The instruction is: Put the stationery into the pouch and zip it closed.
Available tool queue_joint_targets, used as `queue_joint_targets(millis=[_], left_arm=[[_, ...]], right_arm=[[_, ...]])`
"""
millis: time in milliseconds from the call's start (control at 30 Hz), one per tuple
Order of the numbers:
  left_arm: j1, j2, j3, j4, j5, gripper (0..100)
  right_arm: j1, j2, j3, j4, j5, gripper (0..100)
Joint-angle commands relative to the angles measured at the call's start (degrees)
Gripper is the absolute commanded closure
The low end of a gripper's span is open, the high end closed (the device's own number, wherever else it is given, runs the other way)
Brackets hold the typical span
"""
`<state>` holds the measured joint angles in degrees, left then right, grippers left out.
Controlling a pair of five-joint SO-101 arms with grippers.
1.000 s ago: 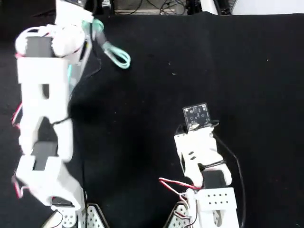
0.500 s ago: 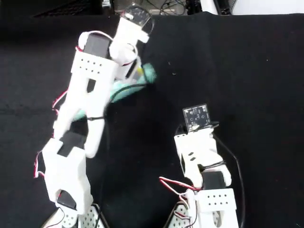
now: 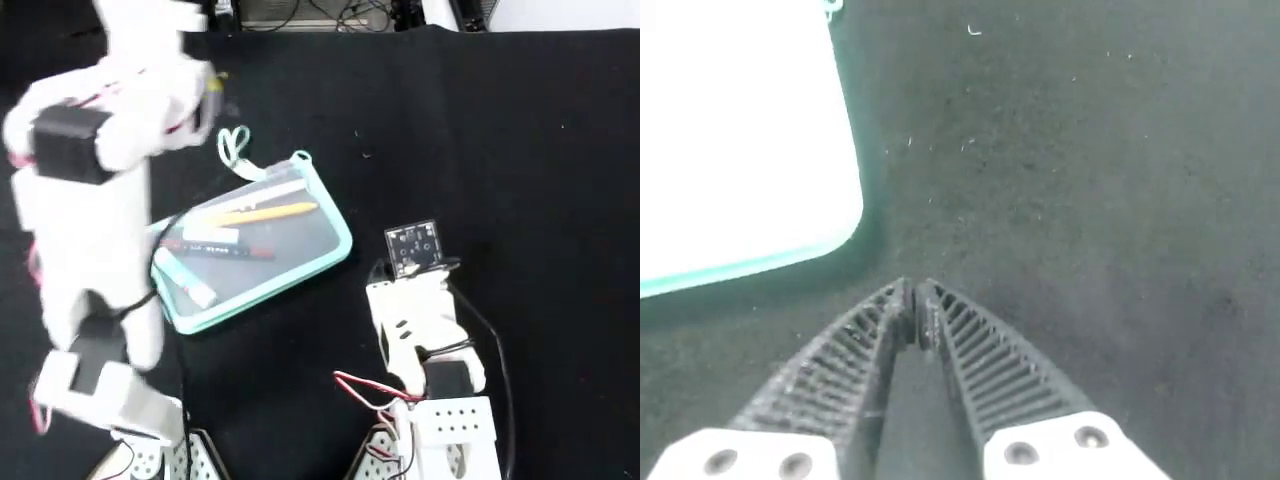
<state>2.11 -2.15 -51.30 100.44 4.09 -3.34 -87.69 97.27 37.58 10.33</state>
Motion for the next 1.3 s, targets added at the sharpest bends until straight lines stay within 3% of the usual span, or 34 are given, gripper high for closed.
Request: queue_joint_targets(millis=[0,200,467,600,767,1000,1267], left_arm=[[-3.47,-16.97,20.7,0.53,4.48,94],[-4.88,-44.13,57.01,-1.32,-3.6,95],[-16.22,-73.76,98.86,-18.99,-6.86,95],[-18.15,-86.51,118.2,-28.4,-14.24,95],[-21.32,-103.3,126.9,-28.92,-17.58,95],[-21.67,-99.87,130.95,-21.8,-17.49,95],[-21.41,-100.4,140.35,-25.49,-17.49,95]], right_arm=[[0.35,-0.48,-0.13,-1.76,-0.35,98.5],[0.35,-0.48,-0.13,-1.76,-0.35,98.4],[0.26,-0.4,-0.13,-1.76,-0.35,98.4],[0.26,-0.22,-0.13,-1.76,-0.35,98.4],[0.26,-0.13,-0.13,-1.76,-0.35,98.4],[0.26,-0.04,-0.13,-1.76,-0.35,98.4],[0.0,0.04,-0.13,3.08,-0.26,98.4]])
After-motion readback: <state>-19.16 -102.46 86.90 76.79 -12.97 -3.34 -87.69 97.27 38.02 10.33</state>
